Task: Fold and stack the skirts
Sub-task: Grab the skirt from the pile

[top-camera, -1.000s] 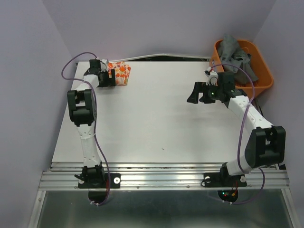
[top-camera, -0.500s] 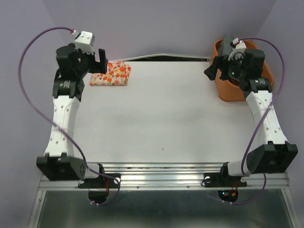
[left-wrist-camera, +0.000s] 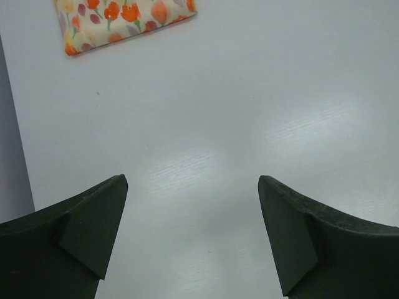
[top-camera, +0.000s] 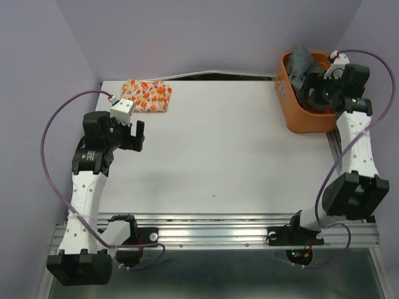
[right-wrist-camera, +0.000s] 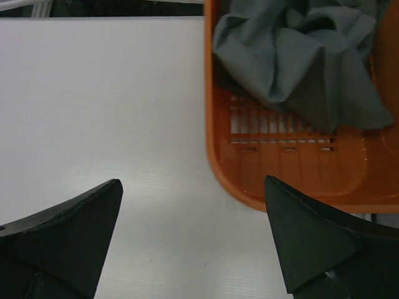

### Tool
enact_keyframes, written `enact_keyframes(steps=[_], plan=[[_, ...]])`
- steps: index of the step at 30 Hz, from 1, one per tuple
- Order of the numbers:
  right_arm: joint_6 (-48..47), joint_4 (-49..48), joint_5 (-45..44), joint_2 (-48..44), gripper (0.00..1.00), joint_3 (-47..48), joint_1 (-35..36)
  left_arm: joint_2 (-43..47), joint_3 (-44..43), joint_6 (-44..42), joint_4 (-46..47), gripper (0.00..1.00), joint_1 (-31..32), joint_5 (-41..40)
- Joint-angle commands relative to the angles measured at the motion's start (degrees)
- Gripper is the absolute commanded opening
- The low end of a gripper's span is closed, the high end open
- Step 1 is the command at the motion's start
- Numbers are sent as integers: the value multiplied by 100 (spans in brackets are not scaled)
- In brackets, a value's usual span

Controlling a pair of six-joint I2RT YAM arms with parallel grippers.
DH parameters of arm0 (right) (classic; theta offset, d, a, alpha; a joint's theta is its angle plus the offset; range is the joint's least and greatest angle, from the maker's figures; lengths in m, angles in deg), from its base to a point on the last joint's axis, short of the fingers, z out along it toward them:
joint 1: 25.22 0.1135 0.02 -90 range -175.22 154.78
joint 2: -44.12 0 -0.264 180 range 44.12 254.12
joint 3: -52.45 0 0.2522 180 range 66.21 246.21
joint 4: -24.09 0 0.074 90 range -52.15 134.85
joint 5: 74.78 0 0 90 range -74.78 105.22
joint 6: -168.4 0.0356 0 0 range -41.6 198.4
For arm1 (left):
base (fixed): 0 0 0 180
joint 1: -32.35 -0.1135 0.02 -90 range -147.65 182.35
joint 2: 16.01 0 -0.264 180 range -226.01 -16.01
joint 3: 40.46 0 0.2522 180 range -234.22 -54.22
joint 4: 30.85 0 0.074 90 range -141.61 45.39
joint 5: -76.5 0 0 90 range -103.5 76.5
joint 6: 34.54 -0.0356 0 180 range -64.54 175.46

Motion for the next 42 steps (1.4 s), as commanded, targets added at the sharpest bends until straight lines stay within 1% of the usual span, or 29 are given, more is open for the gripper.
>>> enact_keyframes(steps=[1, 4, 5, 6, 7, 9, 10, 11, 15, 16, 18, 19, 21, 22, 24, 28, 30, 34, 40, 42], plan=[[-225, -123, -462, 967, 100, 1253, -324, 580, -21, -159, 146, 98, -23, 329], [-226, -132, -761, 1672, 100, 2237, -376, 634, 111, -62, 277, 98, -14, 523], [-234, -132, -805, 2162, 100, 2474, -376, 607, 155, -10, 339, 98, -14, 541], [-208, -150, -936, 2411, 100, 2946, -376, 564, 155, 86, 365, 99, -14, 559], [-164, -158, -998, 2926, 100, 3204, -376, 520, 155, 122, 366, 98, -23, 585], [-94, -158, -1130, 3474, 100, 3757, -376, 344, 94, 201, 339, 98, -14, 594], [-15, -254, -1148, 3712, 100, 4212, -376, 309, 85, 271, 331, 98, -14, 620], [38, -377, -1070, 4088, 100, 4356, -376, 230, 85, 298, 348, 99, -23, 629], [371, -1352, -763, 4592, 100, 4472, -376, 168, 173, 377, 445, 98, -14, 682], [625, -1745, -657, 4654, 100, 4446, -376, 150, 190, 386, 453, 98, -23, 682], [889, -2090, -280, 4820, 100, 4402, -376, 106, 234, 412, 489, 99, -23, 630], [1143, -2397, -191, 4874, 100, 4393, -376, 89, 252, 412, 471, 98, -23, 612], [1390, -2627, 81, 4979, 100, 4401, -376, -25, 235, 491, 471, 99, -23, 585], [1653, -2889, 187, 5067, 100, 4384, -376, -78, 226, 500, 462, 98, -23, 577], [1813, -3250, 214, 5155, 100, 4314, -376, -253, 129, 509, 410, 98, -14, 559], [2200, -3822, -57, 5480, 100, 4436, -376, -473, 15, 526, 401, 98, -23, 568], [2174, -3780, -442, 5743, 100, 4638, -306, -570, -55, 535, 392, 98, -23, 568], [2296, -3779, -708, 6165, 100, 5148, -253, -693, -152, 553, 383, 98, -23, 489], [2359, -3990, -822, 6324, 100, 5017, -192, -781, -152, 606, 418, 98, -23, 550], [2385, -4043, -840, 6377, 94, 5017, -139, -799, -161, 614, 418, 98, -23, 550]])
